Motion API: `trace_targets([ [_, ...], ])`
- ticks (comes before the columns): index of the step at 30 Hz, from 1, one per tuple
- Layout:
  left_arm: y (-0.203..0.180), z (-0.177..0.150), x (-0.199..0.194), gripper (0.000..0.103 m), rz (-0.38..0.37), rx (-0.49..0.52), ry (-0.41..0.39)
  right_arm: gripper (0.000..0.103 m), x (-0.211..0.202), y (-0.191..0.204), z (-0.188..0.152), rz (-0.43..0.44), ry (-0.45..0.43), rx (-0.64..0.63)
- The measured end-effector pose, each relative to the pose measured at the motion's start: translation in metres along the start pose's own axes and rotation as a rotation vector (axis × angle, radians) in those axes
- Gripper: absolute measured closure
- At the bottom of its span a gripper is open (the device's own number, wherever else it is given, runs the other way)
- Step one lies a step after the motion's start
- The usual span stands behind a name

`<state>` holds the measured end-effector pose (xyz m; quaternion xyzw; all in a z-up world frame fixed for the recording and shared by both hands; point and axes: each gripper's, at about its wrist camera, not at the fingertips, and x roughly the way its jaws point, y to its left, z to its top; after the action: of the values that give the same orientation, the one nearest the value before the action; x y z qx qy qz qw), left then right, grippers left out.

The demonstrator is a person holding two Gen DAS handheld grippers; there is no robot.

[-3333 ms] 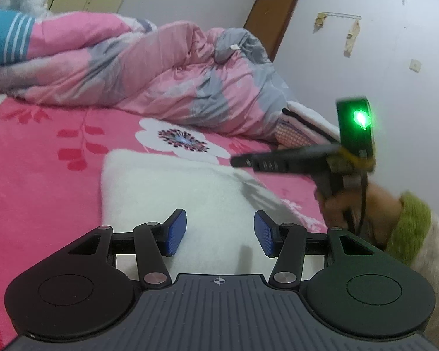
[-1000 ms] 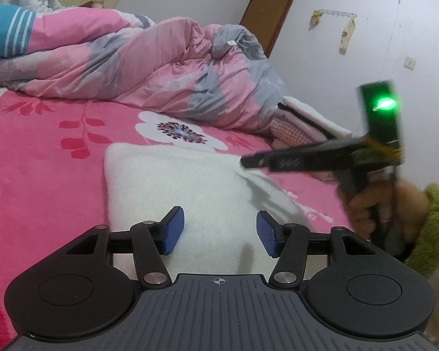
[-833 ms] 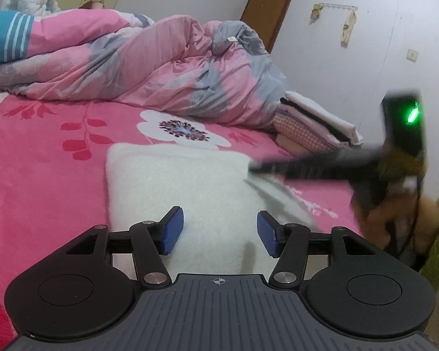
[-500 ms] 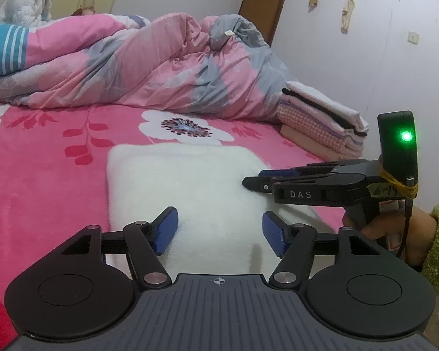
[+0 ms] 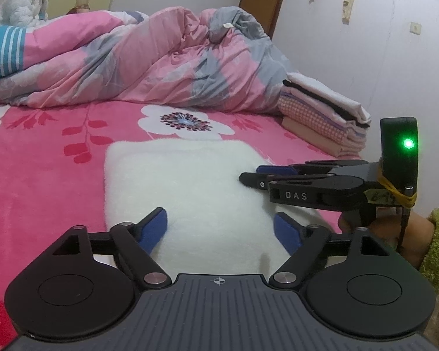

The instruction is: Fold clothes

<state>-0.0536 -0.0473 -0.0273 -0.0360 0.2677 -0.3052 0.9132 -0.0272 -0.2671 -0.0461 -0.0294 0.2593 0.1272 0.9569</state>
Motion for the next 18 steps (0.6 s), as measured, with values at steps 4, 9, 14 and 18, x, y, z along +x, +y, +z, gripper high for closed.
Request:
trace_targets([
  [4,-0.004,0.002,0.001,0.003,0.007,0.012,0.024,0.07,0.0,0.001,-0.001,0.0,-0.006,0.003],
  [9,-0.006,0.006,0.0,0.001,0.047,0.002,0.057,0.07,0.0,0.001,-0.002,-0.002,-0.009,0.007],
  [14,0.003,0.011,-0.008,0.0,0.079,-0.053,0.086,0.07,-0.001,0.001,-0.002,-0.002,-0.012,0.009],
  [18,0.004,0.008,-0.005,0.0,0.15,-0.051,0.154,0.07,-0.001,0.001,-0.003,-0.003,-0.014,0.01],
])
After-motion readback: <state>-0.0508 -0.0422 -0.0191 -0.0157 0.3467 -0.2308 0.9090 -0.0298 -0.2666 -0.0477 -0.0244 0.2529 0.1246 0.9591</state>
